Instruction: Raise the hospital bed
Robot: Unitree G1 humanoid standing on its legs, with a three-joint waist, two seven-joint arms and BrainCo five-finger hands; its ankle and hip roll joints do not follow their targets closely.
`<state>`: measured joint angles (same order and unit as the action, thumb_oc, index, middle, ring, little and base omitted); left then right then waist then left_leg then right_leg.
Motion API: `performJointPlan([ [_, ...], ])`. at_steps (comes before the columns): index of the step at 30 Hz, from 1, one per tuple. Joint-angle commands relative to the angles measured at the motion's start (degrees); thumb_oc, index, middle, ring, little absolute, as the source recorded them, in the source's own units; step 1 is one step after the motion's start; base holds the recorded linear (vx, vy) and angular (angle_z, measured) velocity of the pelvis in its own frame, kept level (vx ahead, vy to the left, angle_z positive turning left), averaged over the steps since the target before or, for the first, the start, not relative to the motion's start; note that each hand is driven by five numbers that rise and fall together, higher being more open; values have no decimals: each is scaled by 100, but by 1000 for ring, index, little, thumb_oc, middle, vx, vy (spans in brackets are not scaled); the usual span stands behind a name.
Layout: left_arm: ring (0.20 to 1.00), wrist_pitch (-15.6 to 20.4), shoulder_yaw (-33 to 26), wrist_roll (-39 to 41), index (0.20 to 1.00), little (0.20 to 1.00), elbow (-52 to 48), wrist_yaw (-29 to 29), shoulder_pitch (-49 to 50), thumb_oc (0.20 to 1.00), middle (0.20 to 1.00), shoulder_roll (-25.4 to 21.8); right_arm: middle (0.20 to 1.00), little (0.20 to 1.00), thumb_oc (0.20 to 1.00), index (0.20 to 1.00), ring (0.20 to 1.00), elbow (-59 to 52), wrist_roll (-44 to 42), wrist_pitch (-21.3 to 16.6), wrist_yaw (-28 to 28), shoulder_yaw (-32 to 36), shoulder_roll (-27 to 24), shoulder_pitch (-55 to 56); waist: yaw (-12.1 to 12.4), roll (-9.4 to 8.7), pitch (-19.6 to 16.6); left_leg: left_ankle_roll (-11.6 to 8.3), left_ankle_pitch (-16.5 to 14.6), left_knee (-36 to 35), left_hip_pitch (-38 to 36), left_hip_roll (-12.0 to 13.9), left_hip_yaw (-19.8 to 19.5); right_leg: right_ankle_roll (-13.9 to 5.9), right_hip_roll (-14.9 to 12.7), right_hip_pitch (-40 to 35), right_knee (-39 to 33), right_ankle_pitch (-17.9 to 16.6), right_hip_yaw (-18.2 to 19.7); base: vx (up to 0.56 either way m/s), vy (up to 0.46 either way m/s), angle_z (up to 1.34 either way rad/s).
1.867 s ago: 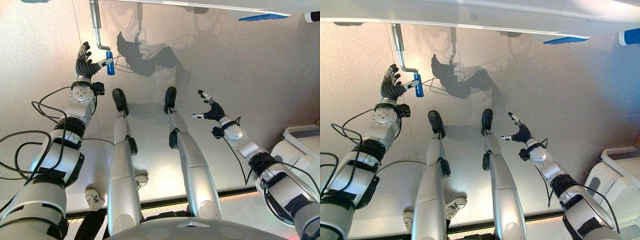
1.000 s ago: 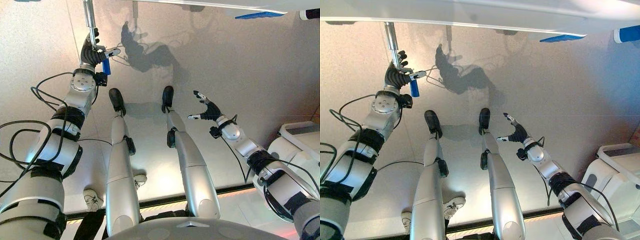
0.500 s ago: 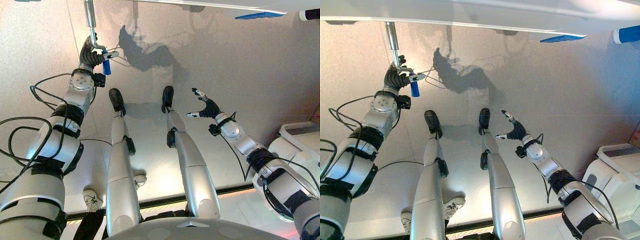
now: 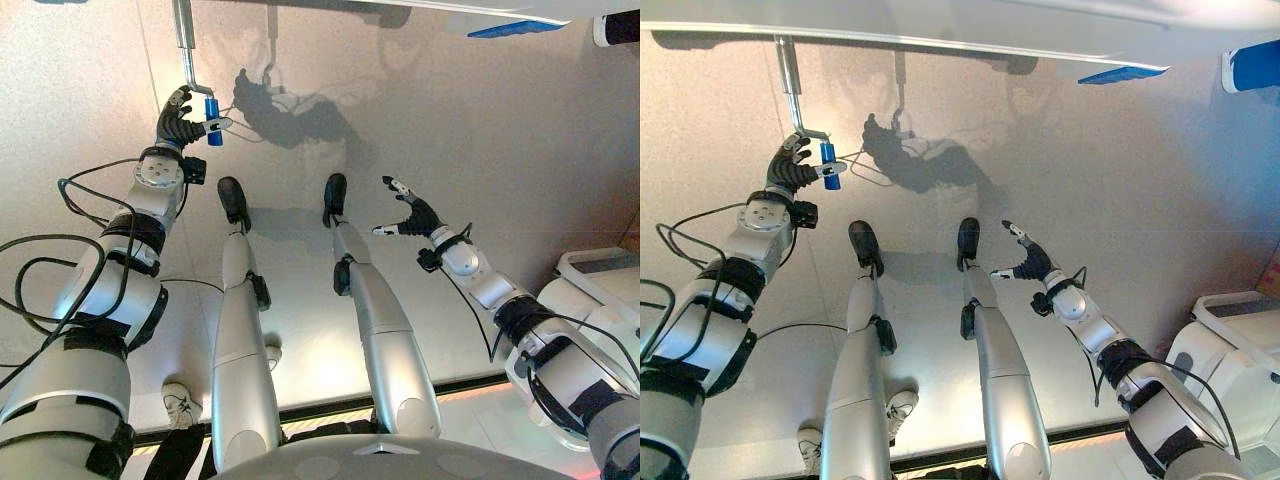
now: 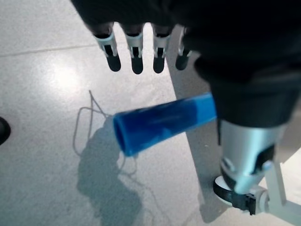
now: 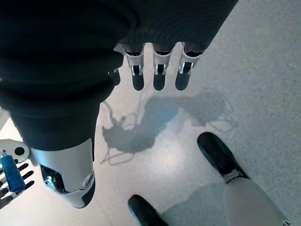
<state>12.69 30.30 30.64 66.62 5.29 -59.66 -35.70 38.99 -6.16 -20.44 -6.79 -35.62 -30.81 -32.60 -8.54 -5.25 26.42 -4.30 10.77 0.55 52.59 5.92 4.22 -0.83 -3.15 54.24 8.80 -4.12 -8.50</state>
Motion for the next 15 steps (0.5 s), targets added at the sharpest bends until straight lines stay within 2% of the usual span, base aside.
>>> performJointPlan([
  [1,1000,50,-86,-39,1000,1000,-32,-36,-200,1000,1000,-24,1000,1000,1000,1000,1000,-235,44,-39,2,85,-128,-13,77,-143,332,140,-622,148,-556,-306,162,-722,133,-152,-260,-496,273,0,0,0],
  [15,1000,63,96,-154,1000,1000,-75,-56,-432,1000,1000,58,1000,1000,1000,1000,1000,-267,160,-19,-7,-2,-85,46,43,-156,332,149,-658,209,-521,-315,138,-727,129,-127,-228,-491,283,0,0,0],
])
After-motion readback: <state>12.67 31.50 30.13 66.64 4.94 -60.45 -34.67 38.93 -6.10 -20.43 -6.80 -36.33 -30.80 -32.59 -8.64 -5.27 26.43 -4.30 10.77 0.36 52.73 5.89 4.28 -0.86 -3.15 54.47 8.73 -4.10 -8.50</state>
